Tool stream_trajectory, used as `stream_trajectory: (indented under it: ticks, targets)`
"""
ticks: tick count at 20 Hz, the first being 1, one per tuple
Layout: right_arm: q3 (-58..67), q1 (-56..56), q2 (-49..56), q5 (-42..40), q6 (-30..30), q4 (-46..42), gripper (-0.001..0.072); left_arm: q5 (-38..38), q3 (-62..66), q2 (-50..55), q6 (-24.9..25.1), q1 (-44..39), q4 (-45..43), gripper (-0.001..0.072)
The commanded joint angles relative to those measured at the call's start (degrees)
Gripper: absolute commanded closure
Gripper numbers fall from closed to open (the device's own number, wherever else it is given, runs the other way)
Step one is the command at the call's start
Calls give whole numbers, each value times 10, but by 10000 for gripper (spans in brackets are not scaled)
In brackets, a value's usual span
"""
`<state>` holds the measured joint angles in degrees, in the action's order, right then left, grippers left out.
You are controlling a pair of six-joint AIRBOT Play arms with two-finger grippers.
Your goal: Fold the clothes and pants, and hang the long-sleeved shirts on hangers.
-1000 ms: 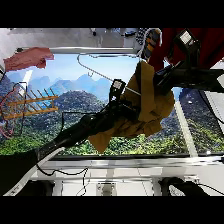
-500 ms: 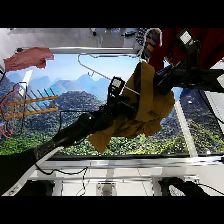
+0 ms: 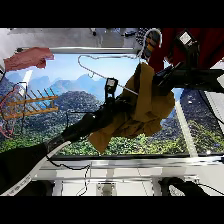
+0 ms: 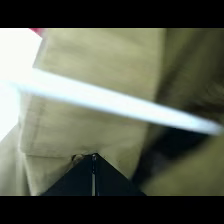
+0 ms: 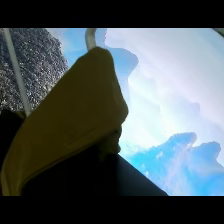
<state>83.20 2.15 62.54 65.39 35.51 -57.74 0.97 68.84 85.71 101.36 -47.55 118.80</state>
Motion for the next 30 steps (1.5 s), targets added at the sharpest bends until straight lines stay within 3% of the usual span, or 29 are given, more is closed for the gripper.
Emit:
stream_trajectory:
  ticks: [1, 6, 10, 11, 12, 13, 18, 25, 30]
  targets:
    - [0, 0, -3, 21, -2, -35, 660, 59, 0, -16, -4, 52, -21, 675]
    - [0, 0, -20, 26, -27, -71, 660, 147, 0, -78, -4, 149, -106, 677]
    - [0, 0, -23, 25, -36, -45, 660, 203, 0, -118, -4, 171, -77, 674]
    - [0, 0, -23, 25, -36, -21, 660, 224, -1, -117, -4, 157, -62, 492]
    - [0, 0, -23, 24, -36, -4, 660, 228, -5, -112, -5, 138, -42, 238]
    - [0, 0, -23, 24, -36, 5, 660, 220, -12, -104, -4, 114, -23, 178]
    - [0, 0, -23, 22, -36, 7, 660, 118, -13, -46, -5, -3, -13, 178]
    - [0, 0, -23, 26, -34, 8, 660, -5, -10, -28, -9, -32, 8, 178]
    - [0, 0, -23, 26, -34, 5, 660, -4, -5, -47, -15, -63, 19, 178]
